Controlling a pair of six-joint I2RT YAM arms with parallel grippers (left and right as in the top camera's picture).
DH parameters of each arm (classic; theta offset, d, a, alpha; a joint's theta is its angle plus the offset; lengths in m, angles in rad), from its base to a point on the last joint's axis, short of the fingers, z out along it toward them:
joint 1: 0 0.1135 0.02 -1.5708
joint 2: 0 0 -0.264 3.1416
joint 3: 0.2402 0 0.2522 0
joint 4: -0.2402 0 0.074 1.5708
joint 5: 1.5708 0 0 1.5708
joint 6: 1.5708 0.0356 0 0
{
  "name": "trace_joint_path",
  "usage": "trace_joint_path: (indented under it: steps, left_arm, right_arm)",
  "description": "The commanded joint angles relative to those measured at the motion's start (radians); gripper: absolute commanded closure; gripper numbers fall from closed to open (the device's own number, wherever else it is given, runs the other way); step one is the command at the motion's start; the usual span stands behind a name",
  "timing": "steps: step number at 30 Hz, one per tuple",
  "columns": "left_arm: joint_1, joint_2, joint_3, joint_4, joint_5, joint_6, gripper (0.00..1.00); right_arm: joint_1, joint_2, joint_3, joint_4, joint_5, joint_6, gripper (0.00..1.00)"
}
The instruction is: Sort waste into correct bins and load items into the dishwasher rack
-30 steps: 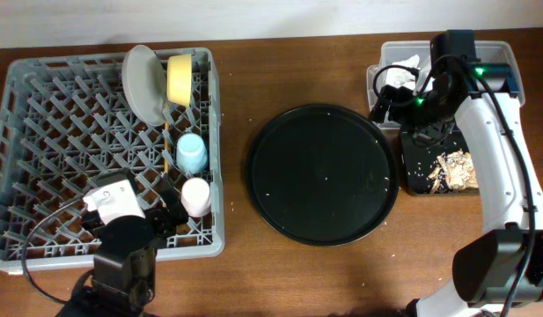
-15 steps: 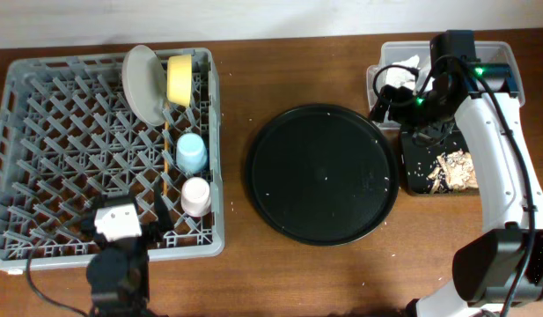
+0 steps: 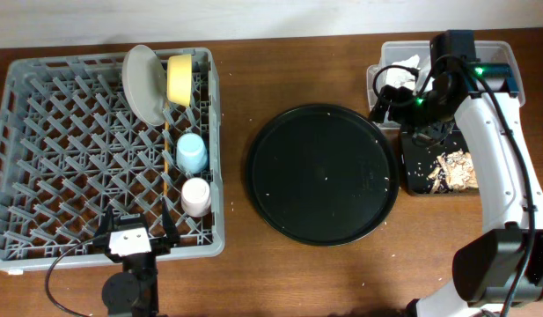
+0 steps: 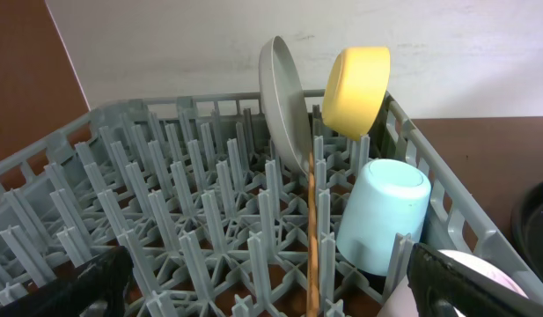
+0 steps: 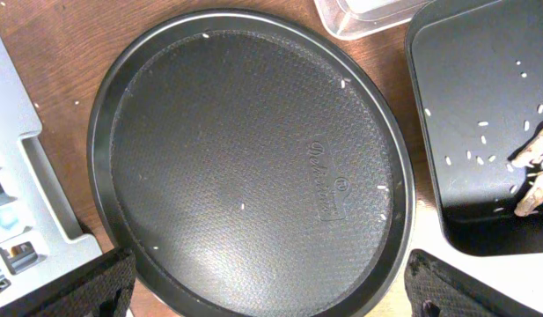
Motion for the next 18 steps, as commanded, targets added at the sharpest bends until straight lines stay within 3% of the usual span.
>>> trace_joint_path:
  steps: [1, 4, 6, 8, 10, 16, 18]
  left_arm:
    - [0.006, -0.011, -0.004, -0.002, 0.0, 0.019, 0.01]
    - [0.006, -0.011, -0.004, -0.002, 0.0, 0.019, 0.01]
    - [0.006, -0.011, -0.004, -0.002, 0.0, 0.019, 0.01]
    - [0.006, -0.011, -0.004, -0.002, 0.0, 0.019, 0.01]
    - [0.006, -0.011, -0.004, -0.002, 0.0, 0.019, 0.01]
    - [0.006, -0.011, -0.004, -0.002, 0.0, 0.019, 0.01]
    - [0.006, -0.011, -0.004, -0.002, 0.0, 0.019, 0.01]
  right_arm:
    - [0.006, 0.001, -0.003, -0.001, 0.005, 0.002, 0.02]
    - [0.006, 0.001, -0.003, 0.0, 0.005, 0.001, 0.01]
    - [0.006, 0.001, -0.003, 0.003, 0.12, 0.0, 0.02]
    - [0.026, -0.008, -0.003, 0.124, 0.145, -0.182, 0.02]
    - [0.061, -0.061, -0.003, 0.262, 0.179, -0.241, 0.02]
    - [0.111, -0.42, -0.008, 0.318, 0.264, -0.277, 0.02]
    - [0.111, -0.544, -0.146, 0.441, 0.291, -0.289, 0.02]
